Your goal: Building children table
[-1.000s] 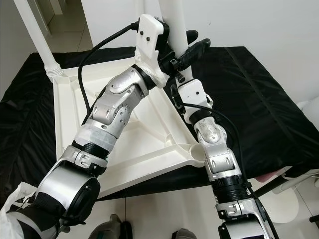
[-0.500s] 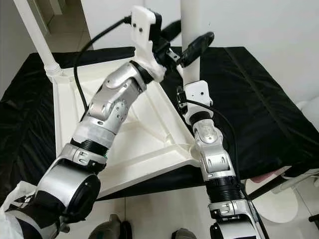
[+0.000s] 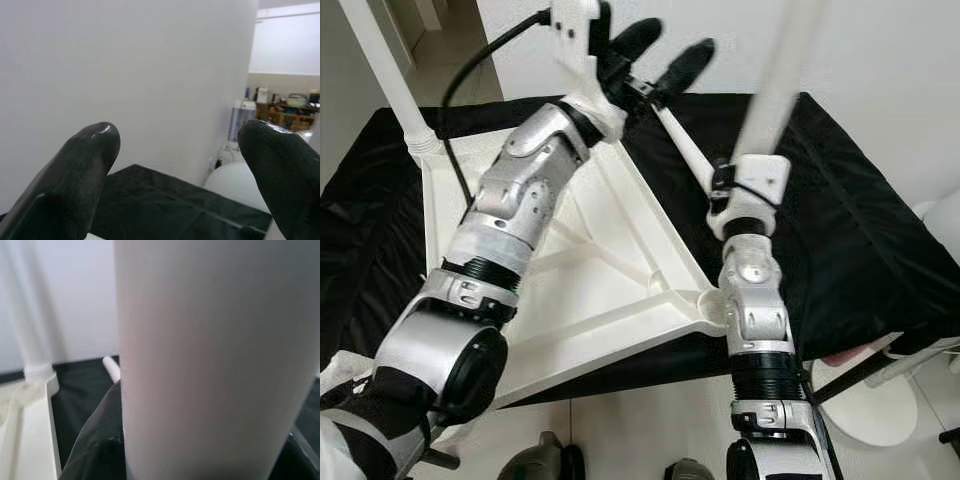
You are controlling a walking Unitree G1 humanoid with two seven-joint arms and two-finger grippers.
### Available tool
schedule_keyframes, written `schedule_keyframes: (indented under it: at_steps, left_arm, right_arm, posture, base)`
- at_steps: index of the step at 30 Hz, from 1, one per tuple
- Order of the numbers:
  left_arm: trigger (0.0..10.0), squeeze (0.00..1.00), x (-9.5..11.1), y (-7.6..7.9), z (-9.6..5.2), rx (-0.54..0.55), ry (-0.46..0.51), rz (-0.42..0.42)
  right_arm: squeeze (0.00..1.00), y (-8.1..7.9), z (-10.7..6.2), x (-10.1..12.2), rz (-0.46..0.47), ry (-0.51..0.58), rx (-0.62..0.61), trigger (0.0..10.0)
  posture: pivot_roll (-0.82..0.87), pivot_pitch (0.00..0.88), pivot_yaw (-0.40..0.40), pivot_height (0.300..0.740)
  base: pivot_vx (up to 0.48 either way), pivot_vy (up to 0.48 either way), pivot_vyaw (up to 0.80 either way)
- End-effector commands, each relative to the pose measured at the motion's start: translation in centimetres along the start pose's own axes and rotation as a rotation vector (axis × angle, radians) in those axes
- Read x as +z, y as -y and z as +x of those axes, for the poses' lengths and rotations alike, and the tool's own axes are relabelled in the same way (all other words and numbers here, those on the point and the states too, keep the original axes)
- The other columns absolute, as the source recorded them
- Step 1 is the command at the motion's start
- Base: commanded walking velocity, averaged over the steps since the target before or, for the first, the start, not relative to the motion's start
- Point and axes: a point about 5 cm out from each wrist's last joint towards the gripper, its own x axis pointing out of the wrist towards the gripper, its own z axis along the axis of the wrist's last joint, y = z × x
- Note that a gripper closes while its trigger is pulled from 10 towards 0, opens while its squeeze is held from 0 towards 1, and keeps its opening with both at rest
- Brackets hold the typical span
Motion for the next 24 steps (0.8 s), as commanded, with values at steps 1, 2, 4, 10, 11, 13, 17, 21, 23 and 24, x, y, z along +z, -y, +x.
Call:
schedule_keyframes:
  at_steps: [1,2,4,10,11,13,17,21,23,24]
  left_arm:
    - [10.0,0.0,-0.4,-0.2,-0.2,0.006,-0.019,0.007]
    - [10.0,0.0,-0.6,-0.5,-0.5,0.013,-0.036,0.03]
    - [10.0,0.0,-1.0,-0.9,-0.9,0.029,-0.055,0.05]
    - [10.0,0.0,-2.4,-2.8,-2.8,0.093,-0.127,0.083]
    - [10.0,0.0,-2.4,-2.8,-2.8,0.093,-0.127,0.083]
    - [10.0,0.0,-2.8,-3.2,-3.4,0.099,-0.156,0.145]
    - [10.0,0.0,-4.0,-4.4,-5.9,0.121,-0.229,0.245]
    - [10.0,0.0,-4.3,-5.1,-7.1,0.149,-0.246,0.237]
    - [10.0,0.0,-4.8,-5.9,-8.9,0.179,-0.268,0.222]
    - [10.0,0.0,-5.1,-6.3,-10.3,0.195,-0.277,0.2]
  right_arm:
    - [0.0,0.0,-0.2,0.4,0.035,0.015,-0.005,10.0]
    - [0.0,0.0,-0.3,0.4,0.043,0.021,-0.004,10.0]
    - [0.0,-0.1,-0.5,0.6,0.05,0.033,0.004,10.0]
    - [0.0,-0.2,-1.4,1.0,0.017,0.062,0.034,10.0]
    - [0.0,-0.2,-1.4,1.0,0.017,0.062,0.034,10.0]
    - [0.0,-0.1,-1.6,0.8,0.01,0.052,0.035,10.0]
    - [0.0,0.3,-2.4,0.4,-0.002,0.027,0.028,10.0]
    - [0.0,0.4,-2.8,0.2,-0.011,0.01,0.027,10.0]
    - [0.0,0.5,-3.1,0.0,-0.021,-0.001,0.034,10.0]
    - [0.0,0.5,-3.3,-0.1,-0.029,-0.004,0.035,10.0]
  posture:
    - [0.0,0.0,0.048,0.74]
    - [0.0,0.0,0.051,0.74]
    - [0.0,0.0,0.052,0.74]
    - [-0.01,0.0,0.052,0.74]
    - [-0.01,0.0,0.052,0.74]
    - [-0.01,0.0,0.051,0.74]
    - [-0.01,0.0,0.051,0.74]
    - [-0.01,0.0,0.051,0.74]
    - [-0.01,0.0,0.05,0.74]
    - [-0.01,0.0,0.049,0.74]
  base:
    - [0.0,0.0,0.0]
    - [0.0,0.0,0.0]
    - [0.0,0.0,0.0]
    - [0.0,0.0,0.0]
    - [0.0,0.0,0.0]
    - [0.0,0.0,0.0]
    - [0.0,0.0,0.0]
    - [0.0,0.0,0.0]
    - [0.0,0.0,0.0]
    - [0.0,0.0,0.0]
